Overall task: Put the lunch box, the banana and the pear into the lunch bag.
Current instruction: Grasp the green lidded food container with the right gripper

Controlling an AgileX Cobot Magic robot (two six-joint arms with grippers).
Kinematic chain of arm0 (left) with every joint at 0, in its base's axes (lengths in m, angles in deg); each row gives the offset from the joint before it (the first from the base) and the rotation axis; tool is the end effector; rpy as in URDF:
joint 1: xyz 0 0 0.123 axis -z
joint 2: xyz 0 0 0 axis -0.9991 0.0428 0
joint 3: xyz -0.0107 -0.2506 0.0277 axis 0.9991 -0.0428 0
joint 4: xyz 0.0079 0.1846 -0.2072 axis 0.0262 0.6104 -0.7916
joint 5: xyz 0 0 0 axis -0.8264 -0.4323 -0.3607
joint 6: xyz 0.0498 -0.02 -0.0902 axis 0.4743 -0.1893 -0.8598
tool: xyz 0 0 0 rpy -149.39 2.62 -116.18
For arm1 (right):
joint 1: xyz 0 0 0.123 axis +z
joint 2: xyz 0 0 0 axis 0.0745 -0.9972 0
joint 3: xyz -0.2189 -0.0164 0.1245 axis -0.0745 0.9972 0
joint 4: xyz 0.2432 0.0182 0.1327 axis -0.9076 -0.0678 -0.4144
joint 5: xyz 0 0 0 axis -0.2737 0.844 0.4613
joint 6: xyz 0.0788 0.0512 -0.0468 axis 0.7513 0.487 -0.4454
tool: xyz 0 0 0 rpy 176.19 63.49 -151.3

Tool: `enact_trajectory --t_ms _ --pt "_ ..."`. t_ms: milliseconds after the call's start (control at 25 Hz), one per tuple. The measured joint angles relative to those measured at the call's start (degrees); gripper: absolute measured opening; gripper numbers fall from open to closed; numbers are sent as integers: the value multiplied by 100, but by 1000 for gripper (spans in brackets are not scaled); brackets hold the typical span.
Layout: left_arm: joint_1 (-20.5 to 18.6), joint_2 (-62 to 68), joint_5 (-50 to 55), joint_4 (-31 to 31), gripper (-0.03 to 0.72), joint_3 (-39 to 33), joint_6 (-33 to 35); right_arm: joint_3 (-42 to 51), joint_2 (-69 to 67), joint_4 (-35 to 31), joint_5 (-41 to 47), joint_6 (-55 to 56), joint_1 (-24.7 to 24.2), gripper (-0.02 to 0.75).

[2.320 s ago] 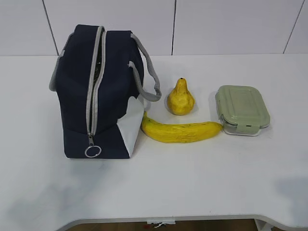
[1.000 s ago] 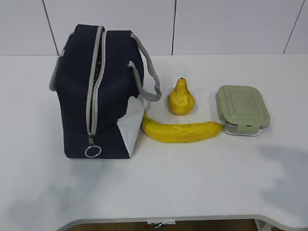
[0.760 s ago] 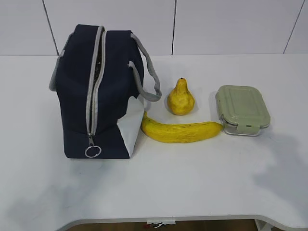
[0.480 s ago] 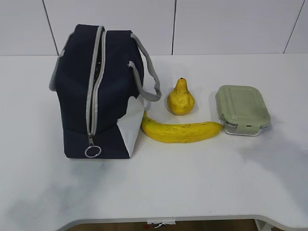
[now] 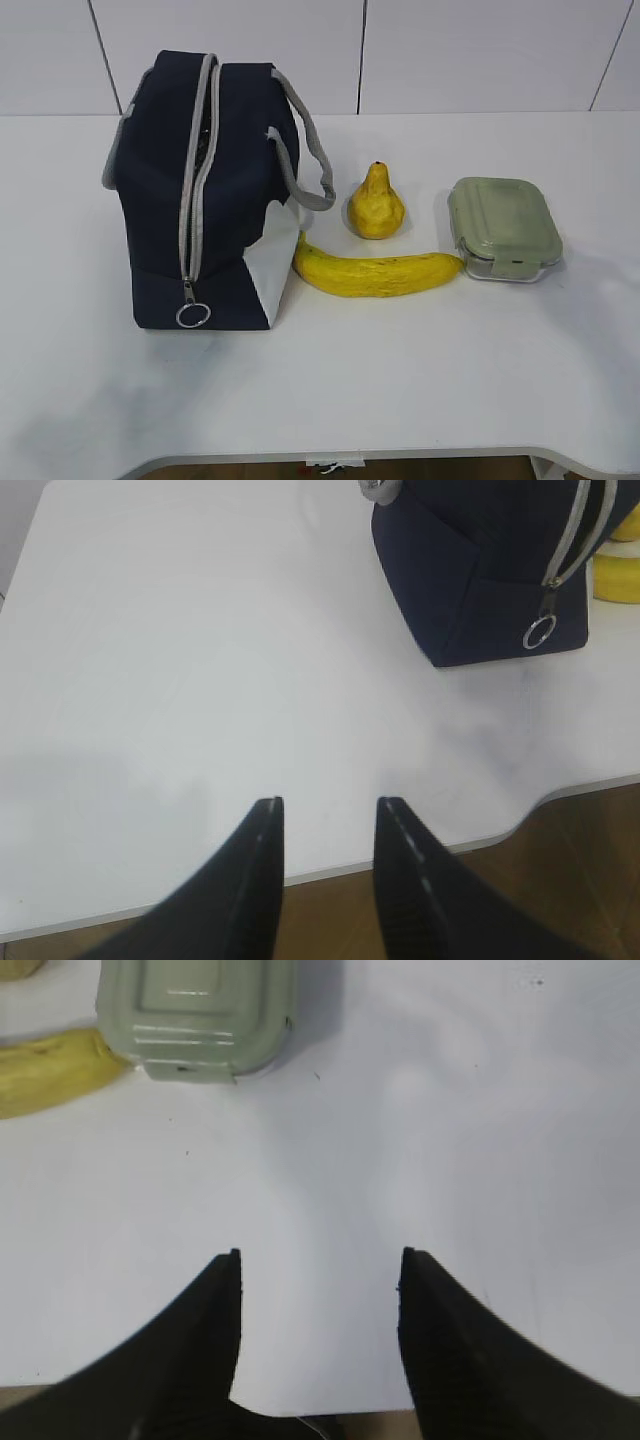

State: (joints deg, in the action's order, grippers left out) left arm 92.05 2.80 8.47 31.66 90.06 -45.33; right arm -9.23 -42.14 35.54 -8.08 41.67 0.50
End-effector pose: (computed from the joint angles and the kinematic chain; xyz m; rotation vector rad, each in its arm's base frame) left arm 0.0581 -0.0120 0.2880 0.1753 2.0555 -0.0907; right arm 0.2524 0.0140 0.2524 0.1264 2.5799 0.0030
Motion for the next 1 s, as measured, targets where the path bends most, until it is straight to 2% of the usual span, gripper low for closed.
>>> enact_trajectory --t_ms 200,360,480,640,1000 --pt "0 0 0 0 239 0 0 -297 -226 -91 -37 -142 -410 414" --pt "0 0 0 0 239 0 0 -471 -336 -678 -22 -814 -1025 414" --pt "0 0 0 0 239 0 0 -602 -480 -1562 76 -1635 -1591 414" --pt "0 0 0 0 239 0 0 -688 -781 -3106 331 -2895 -2374 414" --pt "0 0 0 0 239 0 0 -701 -2107 -5942 1771 -5439 -3747 414"
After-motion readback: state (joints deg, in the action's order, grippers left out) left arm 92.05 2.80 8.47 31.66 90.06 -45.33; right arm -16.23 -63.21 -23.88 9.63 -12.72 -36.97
